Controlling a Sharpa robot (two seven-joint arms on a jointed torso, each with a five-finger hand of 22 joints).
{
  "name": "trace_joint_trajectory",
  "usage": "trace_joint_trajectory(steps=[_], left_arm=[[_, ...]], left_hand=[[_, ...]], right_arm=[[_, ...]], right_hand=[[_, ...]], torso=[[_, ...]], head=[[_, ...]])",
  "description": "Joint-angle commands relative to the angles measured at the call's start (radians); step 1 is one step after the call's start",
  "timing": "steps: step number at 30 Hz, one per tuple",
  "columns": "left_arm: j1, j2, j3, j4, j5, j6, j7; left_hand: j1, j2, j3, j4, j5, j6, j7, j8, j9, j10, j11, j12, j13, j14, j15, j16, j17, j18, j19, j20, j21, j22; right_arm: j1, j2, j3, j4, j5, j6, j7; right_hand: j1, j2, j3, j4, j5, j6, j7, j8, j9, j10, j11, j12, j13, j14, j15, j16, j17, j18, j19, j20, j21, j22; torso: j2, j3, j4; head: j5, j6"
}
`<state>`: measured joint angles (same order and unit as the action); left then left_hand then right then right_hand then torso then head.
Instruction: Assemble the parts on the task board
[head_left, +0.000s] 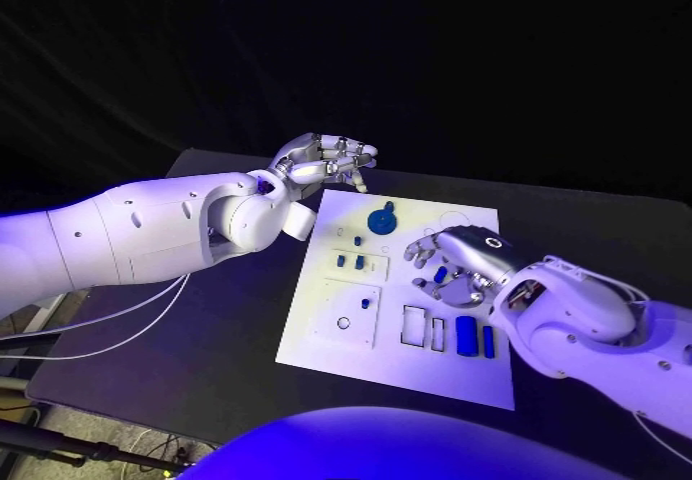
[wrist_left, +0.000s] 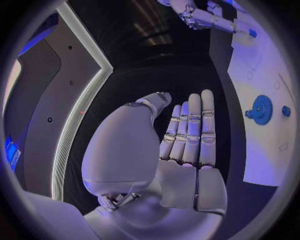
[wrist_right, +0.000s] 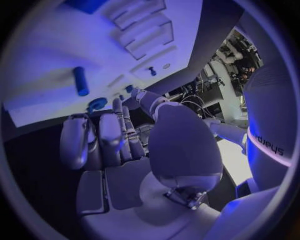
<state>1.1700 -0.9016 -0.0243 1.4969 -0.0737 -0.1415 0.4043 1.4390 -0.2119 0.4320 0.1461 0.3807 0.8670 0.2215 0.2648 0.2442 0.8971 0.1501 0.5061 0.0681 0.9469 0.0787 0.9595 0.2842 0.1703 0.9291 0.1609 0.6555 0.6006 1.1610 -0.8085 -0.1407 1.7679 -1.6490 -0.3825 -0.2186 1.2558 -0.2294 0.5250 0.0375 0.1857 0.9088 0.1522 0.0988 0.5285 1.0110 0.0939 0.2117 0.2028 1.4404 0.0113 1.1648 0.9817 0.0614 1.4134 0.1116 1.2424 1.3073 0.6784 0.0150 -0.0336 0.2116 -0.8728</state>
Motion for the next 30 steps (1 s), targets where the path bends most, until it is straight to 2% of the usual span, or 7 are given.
trace_joint_trajectory(steps=[1, 6, 8, 11, 18, 23, 30], left_arm=[[0.001, -0.001, 0.001, 0.005, 0.0, 0.016, 0.005], [0.001, -0.003, 0.0, 0.004, 0.0, 0.016, 0.006], [0.001, -0.002, 0.0, 0.004, 0.0, 0.017, 0.006], [0.001, -0.002, 0.0, 0.002, 0.0, 0.019, 0.005], [0.001, -0.002, 0.0, 0.0, 0.0, 0.021, 0.002], [0.001, -0.002, 0.0, 0.0, 0.0, 0.021, 0.002], [0.001, -0.002, 0.0, 0.002, 0.0, 0.022, 0.002]], left_hand=[[0.0, 0.002, 0.0, -0.006, 0.001, -0.004, -0.001, -0.005, -0.001, -0.007, 0.003, 0.003, 0.002, -0.007, 0.001, -0.006, -0.001, 0.01, -0.001, 0.005, 0.001, 0.001], [0.0, 0.002, 0.0, -0.006, 0.001, -0.004, -0.001, -0.005, -0.001, -0.007, 0.003, 0.003, 0.002, -0.007, 0.001, -0.006, -0.001, 0.01, -0.001, 0.005, 0.001, 0.001], [0.0, 0.002, 0.0, -0.006, 0.001, -0.004, -0.001, -0.005, -0.001, -0.007, 0.003, 0.003, 0.002, -0.007, 0.001, -0.006, -0.001, 0.01, -0.001, 0.005, 0.001, 0.001], [0.0, 0.002, 0.0, -0.006, 0.001, -0.004, -0.001, -0.005, -0.001, -0.007, 0.003, 0.003, 0.002, -0.007, 0.001, -0.006, -0.001, 0.01, -0.001, 0.005, 0.001, 0.001], [0.001, 0.003, 0.001, -0.008, 0.001, -0.003, -0.001, -0.005, -0.001, -0.008, 0.002, 0.004, 0.002, -0.008, 0.001, -0.006, -0.003, 0.01, -0.001, 0.005, 0.002, 0.002], [0.0, 0.003, 0.001, -0.008, 0.001, -0.002, -0.001, -0.004, -0.001, -0.007, 0.002, 0.004, 0.002, -0.008, 0.001, -0.006, -0.003, 0.01, -0.002, 0.005, 0.002, 0.002], [0.0, 0.003, 0.001, -0.008, 0.001, -0.002, -0.001, -0.004, -0.001, -0.007, 0.002, 0.004, 0.002, -0.008, 0.001, -0.006, -0.003, 0.01, -0.002, 0.005, 0.002, 0.002]], right_arm=[[0.031, -0.046, 0.001, -0.005, 0.075, 0.111, 0.0], [0.056, -0.087, 0.002, -0.019, 0.09, 0.174, 0.007], [0.06, -0.092, 0.001, -0.024, 0.085, 0.188, 0.009], [0.062, -0.091, 0.0, -0.031, 0.077, 0.198, 0.011], [0.061, -0.072, -0.007, -0.048, 0.064, 0.218, 0.013], [0.05, -0.046, -0.012, -0.063, 0.061, 0.215, 0.021], [0.035, -0.015, -0.014, -0.079, 0.061, 0.186, 0.026]], right_hand=[[0.002, -0.013, -0.029, 0.011, 0.006, -0.026, -0.004, -0.016, -0.011, -0.039, 0.007, -0.008, -0.013, -0.021, 0.005, -0.026, -0.037, 0.022, -0.027, 0.005, -0.057, 0.101], [0.071, 0.029, -0.209, 0.038, 0.017, -0.218, -0.039, -0.032, -0.111, -0.185, 0.049, -0.069, -0.089, -0.069, 0.036, -0.105, -0.15, 0.06, -0.106, 0.034, -0.281, -0.009], [0.122, 0.061, -0.313, 0.065, 0.019, -0.237, -0.044, -0.034, -0.138, -0.188, 0.05, -0.07, -0.116, -0.069, 0.038, -0.105, -0.162, 0.061, -0.098, 0.036, -0.298, -0.022], [0.146, 0.073, -0.35, 0.082, 0.018, -0.219, -0.048, -0.029, -0.142, -0.173, 0.046, -0.061, -0.126, -0.069, 0.036, -0.104, -0.168, 0.062, -0.095, 0.034, -0.311, -0.029], [0.175, 0.091, -0.372, 0.107, 0.013, -0.111, -0.031, -0.001, -0.129, -0.097, 0.026, -0.02, -0.131, -0.082, 0.021, -0.132, -0.211, 0.071, -0.105, 0.022, -0.371, -0.06], [0.191, 0.102, -0.353, 0.126, 0.014, -0.039, -0.004, 0.027, -0.143, -0.012, 0.004, 0.014, -0.131, -0.048, 0.001, -0.089, -0.164, 0.055, -0.06, 0.003, -0.292, -0.021], [0.205, 0.107, -0.306, 0.151, 0.007, 0.001, 0.003, 0.037, -0.163, 0.025, -0.001, 0.011, -0.137, -0.027, -0.004, -0.065, -0.137, 0.046, -0.035, -0.004, -0.242, 0.006]], torso=[[0.0, -0.001, -0.0019], [-0.001, -0.0019, -0.0068], [-0.001, -0.0008, -0.0077], [-0.002, 0.0002, -0.0067], [-0.001, -0.0019, -0.0015], [0.0, -0.0019, -0.0061], [0.0, -0.002, -0.0056]], head=[[-0.016, 0.0], [-0.02, 0.0], [-0.021, 0.0], [-0.019, 0.0], [-0.02, 0.0], [-0.017, 0.0], [-0.019, 0.0]])
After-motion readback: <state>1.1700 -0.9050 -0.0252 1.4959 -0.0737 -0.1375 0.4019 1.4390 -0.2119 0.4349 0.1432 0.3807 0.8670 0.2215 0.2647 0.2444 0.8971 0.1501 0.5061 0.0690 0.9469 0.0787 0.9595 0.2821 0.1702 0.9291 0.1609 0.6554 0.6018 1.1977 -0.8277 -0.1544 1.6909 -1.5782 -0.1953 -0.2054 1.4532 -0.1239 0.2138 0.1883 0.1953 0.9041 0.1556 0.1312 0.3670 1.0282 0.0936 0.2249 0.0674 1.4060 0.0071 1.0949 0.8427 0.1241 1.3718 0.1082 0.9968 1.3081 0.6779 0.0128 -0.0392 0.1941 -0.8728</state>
